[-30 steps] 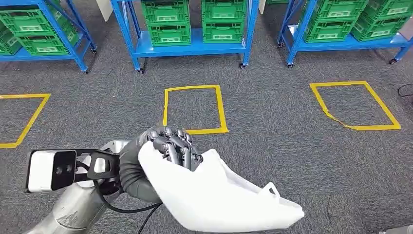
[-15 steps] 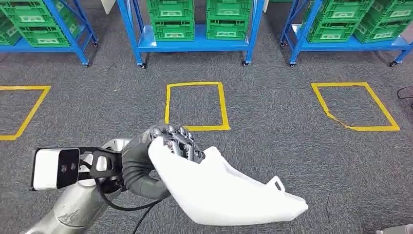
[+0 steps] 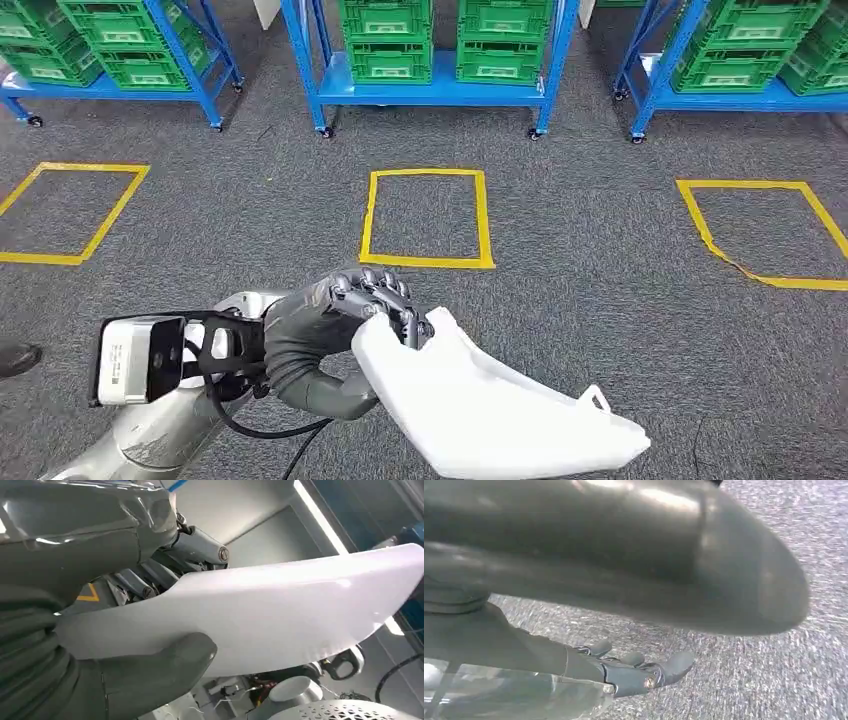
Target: Take the parts from the cabinet and place them on the table.
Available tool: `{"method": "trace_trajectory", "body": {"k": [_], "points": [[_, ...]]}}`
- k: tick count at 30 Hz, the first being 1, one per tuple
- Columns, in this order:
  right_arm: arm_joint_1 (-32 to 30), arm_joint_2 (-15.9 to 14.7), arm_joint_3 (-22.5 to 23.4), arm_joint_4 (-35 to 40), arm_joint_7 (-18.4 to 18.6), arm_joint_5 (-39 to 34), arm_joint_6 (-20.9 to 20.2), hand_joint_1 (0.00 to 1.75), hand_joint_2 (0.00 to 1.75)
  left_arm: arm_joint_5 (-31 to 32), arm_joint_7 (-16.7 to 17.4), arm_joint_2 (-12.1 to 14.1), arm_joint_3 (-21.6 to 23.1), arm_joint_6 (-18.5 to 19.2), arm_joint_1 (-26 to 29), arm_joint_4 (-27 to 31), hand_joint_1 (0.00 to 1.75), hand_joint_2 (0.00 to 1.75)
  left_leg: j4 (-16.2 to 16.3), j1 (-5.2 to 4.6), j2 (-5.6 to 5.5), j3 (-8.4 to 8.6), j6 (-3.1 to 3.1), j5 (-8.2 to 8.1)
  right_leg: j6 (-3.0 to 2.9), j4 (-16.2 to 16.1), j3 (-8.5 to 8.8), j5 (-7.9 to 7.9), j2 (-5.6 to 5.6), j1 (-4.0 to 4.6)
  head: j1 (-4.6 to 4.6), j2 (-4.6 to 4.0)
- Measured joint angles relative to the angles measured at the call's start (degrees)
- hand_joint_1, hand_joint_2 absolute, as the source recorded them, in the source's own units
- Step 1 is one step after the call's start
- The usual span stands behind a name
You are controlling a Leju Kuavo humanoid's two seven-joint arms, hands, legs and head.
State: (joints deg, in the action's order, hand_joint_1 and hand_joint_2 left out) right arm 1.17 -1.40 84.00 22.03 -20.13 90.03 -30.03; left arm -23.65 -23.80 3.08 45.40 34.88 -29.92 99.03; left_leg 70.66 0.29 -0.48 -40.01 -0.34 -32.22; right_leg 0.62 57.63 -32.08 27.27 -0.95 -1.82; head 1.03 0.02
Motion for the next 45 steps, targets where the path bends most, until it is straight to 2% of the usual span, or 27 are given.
{"method": "trace_trajectory", "body": {"k": [2, 3, 5, 6, 7, 11, 12, 13, 14, 16, 17, 19, 21, 22, 24, 26, 27, 29, 31, 33, 34, 36, 37, 38, 42, 44, 45], "points": [[-0.1, 0.0, -0.2, 0.0, -0.3, 0.0, 0.4, 0.0, 0.0, 0.3, 0.4, 0.2, 0.3, -0.5, 0.1, 0.0, 1.64, 1.75, 5.6, 0.01, 0.18, -2.48, 0.01, -1.43, -0.02, 0.0, -0.09, 0.01, -1.21, 0.16, 0.0, 0.0], [-0.1, 0.0, -0.6, -0.2, -0.9, 0.0, 0.5, 0.0, 0.0, 0.1, 0.8, 0.2, 0.4, -0.8, 0.1, 0.0, 1.64, 1.75, 4.0, 0.0, 0.22, -1.59, 0.21, -0.15, -0.02, 0.0, -0.06, 0.01, -1.84, 0.3, 0.02, 0.0], [0.0, 0.0, -1.2, -0.6, -1.3, 0.0, 0.5, 0.0, 0.0, -1.3, 1.2, 0.4, 0.4, -0.8, 0.0, 0.1, 1.64, 1.75, -5.4, -0.28, 1.13, 3.52, 1.08, 4.25, -0.02, 0.0, 0.09, 0.03, -2.87, 0.66, 0.02, 0.0], [-0.1, 0.0, -1.3, -0.7, -1.3, 0.0, 0.5, 0.0, 0.0, -1.8, 1.2, 0.4, 0.3, -0.8, 0.0, 0.3, 1.64, 1.75, -10.5, -0.77, 3.1, 6.41, 1.94, 5.92, -0.03, -0.1, 0.18, 0.04, -3.36, 0.77, 0.0, 0.0], [-0.2, 0.0, -1.5, -1.0, -1.3, 0.0, 0.6, 0.0, 0.0, -2.5, 1.1, 0.5, 0.0, -0.4, -0.1, 0.8, 1.64, 1.75, -12.8, -1.49, 5.63, 7.37, 2.3, 4.89, 0.02, 0.0, 0.15, 0.07, -3.93, 1.04, -0.11, 0.0], [-0.4, -0.3, -2.8, -1.7, 1.0, 0.0, 1.6, 0.0, 0.0, -3.6, 1.3, 1.6, -1.7, 2.4, 0.1, 2.7, 1.64, 1.75, -13.5, -1.76, 2.86, 6.84, 2.93, 5.78, 0.66, -0.5, 0.47, 0.01, -6.55, 1.32, 0.0, 0.0], [-0.4, -0.4, -3.0, -1.7, 2.3, 0.0, 1.8, 0.0, 0.0, -3.8, 1.4, 1.7, -2.0, 2.9, 0.2, 3.1, 1.64, 1.75, -14.6, -0.95, 2.23, 7.94, 3.02, 6.6, 0.85, 0.2, -0.02, 0.58, -5.11, 1.02, -0.04, 0.0], [-0.5, -0.5, -3.0, -1.7, 3.5, 0.0, 1.8, 0.0, 0.0, -4.2, 1.7, 1.7, -2.0, 3.5, -0.1, 3.3, 1.64, 1.75, -14.9, -0.95, 1.5, 7.9, 3.52, 7.05, 0.75, 1.9, -0.72, 1.68, -1.98, 0.87, -0.13, 0.0], [-0.8, -0.6, -3.0, -1.7, 4.6, -0.1, 1.8, 0.0, 0.0, -4.5, 2.0, 1.6, -2.0, 3.9, -0.2, 3.4, 1.64, 1.75, -14.9, -1.01, 0.79, 7.67, 3.65, 7.22, 0.4, 6.0, -2.59, 3.62, -0.3, 0.85, -0.17, 0.0], [-1.3, -0.9, -3.0, -1.6, 5.7, -0.1, 1.1, 0.0, 0.0, -4.5, 2.4, 1.6, -1.9, 4.3, 0.3, 3.4, 1.64, 1.75, -14.8, -1.1, -0.89, 7.41, 3.74, 7.34, 0.23, 15.5, -7.15, 7.23, 0.62, 0.85, -0.35, 0.0], [-1.4, -0.8, -3.0, -1.3, 5.9, -0.1, 0.8, 0.0, 0.0, -4.5, 2.5, 1.6, -1.9, 4.2, 0.6, 3.5, 1.64, 1.75, -14.7, -1.1, -1.68, 7.35, 3.72, 7.37, 0.54, 18.1, -8.5, 7.68, 0.71, 0.85, -0.35, 0.0], [-1.5, -0.7, -2.9, -0.9, 6.3, -0.1, 0.4, 0.0, 0.0, -4.5, 2.6, 1.6, -1.9, 4.0, 0.8, 3.5, 1.64, 1.75, -14.4, -1.01, -3.27, 7.35, 3.66, 7.35, 1.77, 13.8, -6.67, 5.01, 0.76, 0.62, -0.37, 0.0], [-1.5, -0.7, -2.9, -0.4, 6.3, -0.1, 0.3, 0.0, 0.0, -4.5, 2.6, 1.4, -1.9, 4.0, 0.8, 3.8, 1.64, 1.75, -13.8, -0.85, -4.83, 7.27, 3.24, 7.07, 3.0, 2.7, -1.59, 0.54, 2.36, 0.01, -0.37, 0.0], [-1.4, -0.7, -2.8, -0.3, 6.3, -0.1, 0.2, 0.0, 0.0, -4.5, 2.6, 1.4, -1.9, 4.0, 0.8, 3.8, 1.64, 1.75, -13.3, -0.94, -5.33, 6.91, 2.87, 6.83, 2.62, 0.8, -0.71, 0.36, 4.45, -0.11, -0.42, 0.0], [-1.3, -0.6, -2.7, 0.0, 6.3, -0.1, 0.1, 0.0, 0.0, -4.5, 2.7, 1.3, -1.9, 3.9, 0.9, 4.0, 1.64, 1.75, -12.9, -1.12, -6.26, 6.24, 2.32, 6.84, 1.14, 0.6, -0.62, -0.02, 3.17, 0.36, -0.48, 0.0], [-1.2, -0.5, -2.7, 0.0, 6.3, 0.0, -0.1, 0.0, 0.0, -4.7, 2.7, 1.4, -2.0, 4.0, 1.0, 4.1, 1.64, 1.75, -12.9, -0.92, -6.99, 5.93, 1.99, 6.99, 0.54, 0.6, -0.57, -0.21, 2.31, 0.46, -0.59, 0.0], [-1.1, 0.0, -2.7, 0.1, 6.2, 0.0, -0.3, 0.0, 0.0, -4.7, 2.7, 1.4, -2.1, 4.1, 1.0, 4.2, 1.64, 1.75, -12.4, -0.85, -6.38, 5.6, 1.76, 6.58, 0.15, 0.4, -0.56, -0.36, 1.65, -0.07, -0.57, 0.0], [-1.2, -0.1, -2.7, 0.7, 6.0, 0.0, -0.9, 0.0, 0.0, -4.8, 2.6, 1.4, -2.4, 4.2, 0.9, 4.2, 1.64, 1.75, -7.2, -0.86, -1.47, 3.29, 0.83, 3.32, -0.7, 0.4, -0.45, -0.2, 0.84, 0.11, 0.24, 0.0], [-1.5, -0.1, -2.7, 0.9, 5.8, 0.0, -1.2, 0.0, 0.0, -4.8, 2.4, 1.5, -2.7, 4.6, 1.1, 4.1, 1.64, 1.75, 2.2, -0.28, -0.11, -1.37, 0.31, -0.82, -0.96, 0.4, -0.59, -0.12, -0.53, 0.41, 0.24, 0.0], [-1.5, -0.1, -2.8, 0.9, 5.5, 0.0, -1.2, 0.0, 0.0, -4.8, 2.2, 1.6, -2.8, 4.7, 1.3, 3.8, 1.64, 1.75, 5.6, -0.07, 0.22, -3.27, 0.18, -1.03, -0.97, 0.4, -0.64, -0.09, -1.99, 0.53, 0.22, 0.0], [-1.4, -0.1, -2.8, 0.9, 5.3, 0.0, -1.0, 0.0, 0.0, -4.7, 2.2, 1.7, -2.8, 4.8, 1.3, 3.7, 1.64, 1.75, 2.9, -0.08, 0.41, -1.96, 0.34, 0.77, -1.02, 0.4, -0.6, -0.05, -2.66, 0.65, 0.24, 0.0], [-1.1, 0.0, -2.8, 0.9, 5.2, 0.0, -0.7, 0.0, 0.0, -4.7, 2.0, 1.8, -3.0, 5.0, 1.2, 3.6, 1.64, 1.75, -7.7, -0.4, 1.9, 3.66, 1.27, 5.35, -0.93, 0.4, -0.45, 0.09, -3.87, 0.98, 0.26, 0.0], [-1.1, 0.1, -2.9, 0.9, 5.2, 0.0, -0.6, 0.0, 0.0, -4.7, 1.9, 1.8, -3.0, 5.2, 1.0, 3.6, 1.64, 1.75, -12.1, -1.2, 5.56, 6.26, 2.28, 6.09, -0.91, 0.4, -0.26, 0.11, -4.31, 0.99, 0.22, 0.0], [-1.1, 0.5, -2.9, 0.9, 5.2, 0.0, -0.4, 0.0, 0.0, -4.6, 1.7, 1.8, -3.1, 5.2, 0.9, 3.5, 1.64, 1.75, -12.6, -1.46, 6.31, 6.37, 2.32, 5.51, -0.61, 0.4, -0.28, 0.27, -4.91, 1.52, 0.04, 0.0], [-0.9, 0.6, -2.9, 0.9, 5.3, 0.0, 0.1, 0.0, 0.0, -3.6, 1.1, 2.0, -3.3, 5.3, 1.0, 3.3, 1.64, 1.75, -14.3, -1.62, 2.98, 7.05, 3.09, 6.72, 0.3, -0.7, 0.61, 0.27, -7.7, 1.62, 0.18, 0.0], [-1.1, 0.6, -3.1, 0.9, 5.3, 0.0, 0.1, 0.0, 0.0, -3.2, 0.6, 2.0, -3.4, 5.6, 0.8, 3.1, 1.64, 1.75, -15.6, -0.99, 1.51, 7.76, 3.42, 7.93, 0.1, 3.6, -1.41, 2.41, -1.16, 0.96, 0.11, 0.0], [-1.2, 0.6, -3.1, 0.9, 5.3, 0.0, 0.1, 0.0, 0.0, -3.2, 0.5, 1.9, -3.4, 5.7, 0.8, 3.1, 1.64, 1.75, -15.6, -0.89, 1.05, 7.66, 3.46, 7.98, -0.02, 5.7, -2.35, 3.28, -0.36, 0.93, 0.0, 0.0]]}}
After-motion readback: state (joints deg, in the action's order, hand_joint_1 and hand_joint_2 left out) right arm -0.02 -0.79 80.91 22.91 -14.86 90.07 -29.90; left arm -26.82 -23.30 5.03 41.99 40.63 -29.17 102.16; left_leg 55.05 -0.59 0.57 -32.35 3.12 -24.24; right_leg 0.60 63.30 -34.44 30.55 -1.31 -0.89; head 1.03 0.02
